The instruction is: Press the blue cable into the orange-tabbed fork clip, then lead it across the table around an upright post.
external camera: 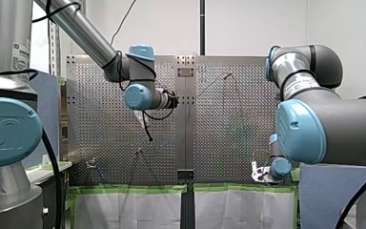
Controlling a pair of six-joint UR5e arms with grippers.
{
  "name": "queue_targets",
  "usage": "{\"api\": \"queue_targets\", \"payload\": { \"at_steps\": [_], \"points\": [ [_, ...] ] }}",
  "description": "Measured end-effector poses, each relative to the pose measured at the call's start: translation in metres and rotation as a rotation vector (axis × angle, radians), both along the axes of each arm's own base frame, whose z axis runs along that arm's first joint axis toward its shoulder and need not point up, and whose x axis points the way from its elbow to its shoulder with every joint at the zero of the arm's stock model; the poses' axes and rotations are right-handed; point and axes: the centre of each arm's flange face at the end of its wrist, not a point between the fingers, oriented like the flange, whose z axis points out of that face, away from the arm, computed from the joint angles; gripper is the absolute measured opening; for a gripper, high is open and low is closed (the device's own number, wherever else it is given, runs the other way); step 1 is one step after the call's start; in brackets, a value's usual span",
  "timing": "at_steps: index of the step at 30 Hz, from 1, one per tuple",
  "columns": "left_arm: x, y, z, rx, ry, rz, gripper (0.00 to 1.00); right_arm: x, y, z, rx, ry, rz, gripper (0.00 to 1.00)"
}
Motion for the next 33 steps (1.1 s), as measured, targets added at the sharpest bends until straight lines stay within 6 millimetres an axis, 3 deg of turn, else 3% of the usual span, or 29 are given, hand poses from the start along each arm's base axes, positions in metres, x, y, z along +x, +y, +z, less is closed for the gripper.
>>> {"api": "queue_targets", "payload": {
  "at_steps": [16, 25, 33],
  "points": [
    [-0.01, 0.023, -0.086, 0.116, 0.07, -0.058, 0.99, 0.006, -0.001, 0.013, -0.007, 0.012, 0.015, 0.0],
    [0.016, 0.016, -0.096, 0.124, 0.03, -0.073, 0.99, 0.009, -0.001, 0.015, -0.007, 0.012, 0.019, 0.0],
    [0.025, 0.021, -0.097, 0.138, 0.026, -0.065, 0.99, 0.01, 0.0, 0.015, -0.005, 0.01, 0.019, 0.0]
  ]
}}
